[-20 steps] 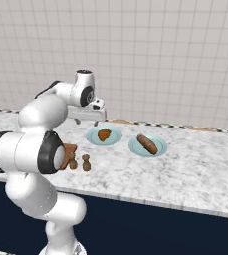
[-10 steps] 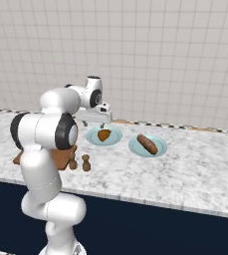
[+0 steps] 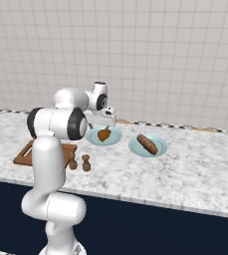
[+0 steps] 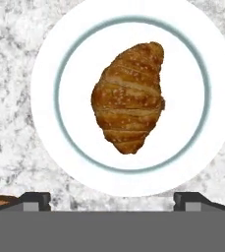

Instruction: From the different types of pastries on the counter, select a croissant and place it on the cutting board. Then retrieve a jar of jam from the cabinet and place it alongside the croissant on the cutting board.

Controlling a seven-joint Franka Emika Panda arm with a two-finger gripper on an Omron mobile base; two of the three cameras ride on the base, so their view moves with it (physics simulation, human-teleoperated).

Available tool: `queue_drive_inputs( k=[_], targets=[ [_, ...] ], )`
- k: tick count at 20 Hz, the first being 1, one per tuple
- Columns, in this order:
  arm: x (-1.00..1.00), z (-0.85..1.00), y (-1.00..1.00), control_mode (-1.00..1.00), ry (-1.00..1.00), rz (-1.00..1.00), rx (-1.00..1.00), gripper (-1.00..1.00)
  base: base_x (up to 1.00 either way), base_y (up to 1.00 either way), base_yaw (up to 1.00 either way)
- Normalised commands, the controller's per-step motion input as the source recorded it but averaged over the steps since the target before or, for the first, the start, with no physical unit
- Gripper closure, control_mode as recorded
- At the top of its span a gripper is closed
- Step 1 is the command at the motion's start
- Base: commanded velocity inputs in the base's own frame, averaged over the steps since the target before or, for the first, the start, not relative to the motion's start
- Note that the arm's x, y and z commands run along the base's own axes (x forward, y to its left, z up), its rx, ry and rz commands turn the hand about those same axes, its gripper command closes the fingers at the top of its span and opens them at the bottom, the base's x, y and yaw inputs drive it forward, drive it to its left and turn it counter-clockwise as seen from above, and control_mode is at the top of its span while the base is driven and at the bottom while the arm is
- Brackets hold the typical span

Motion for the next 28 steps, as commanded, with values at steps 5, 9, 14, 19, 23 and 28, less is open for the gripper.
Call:
queue_drive_inputs(
  k=[5,9,14,19,23,28],
  targets=[
    [0.47,-0.4,-0.02,-1.0,0.05,0.0,0.0,-1.0,0.0,0.0,0.0],
    [0.43,-0.37,-0.02,-1.0,0.05,0.0,0.0,-1.0,0.0,0.0,0.0],
    [0.18,-0.33,-0.12,-1.0,0.02,0.02,0.0,-1.0,0.0,0.0,0.0],
    [-0.08,-0.27,0.0,-1.0,0.0,0.03,0.0,-1.0,0.0,0.0,0.0],
    [-0.38,-0.06,0.0,-1.0,-0.01,0.0,0.0,-1.0,0.0,0.0,0.0],
    [-0.36,-0.13,0.0,-1.0,-0.01,0.0,0.0,1.0,0.0,0.0,0.0]
  ],
)
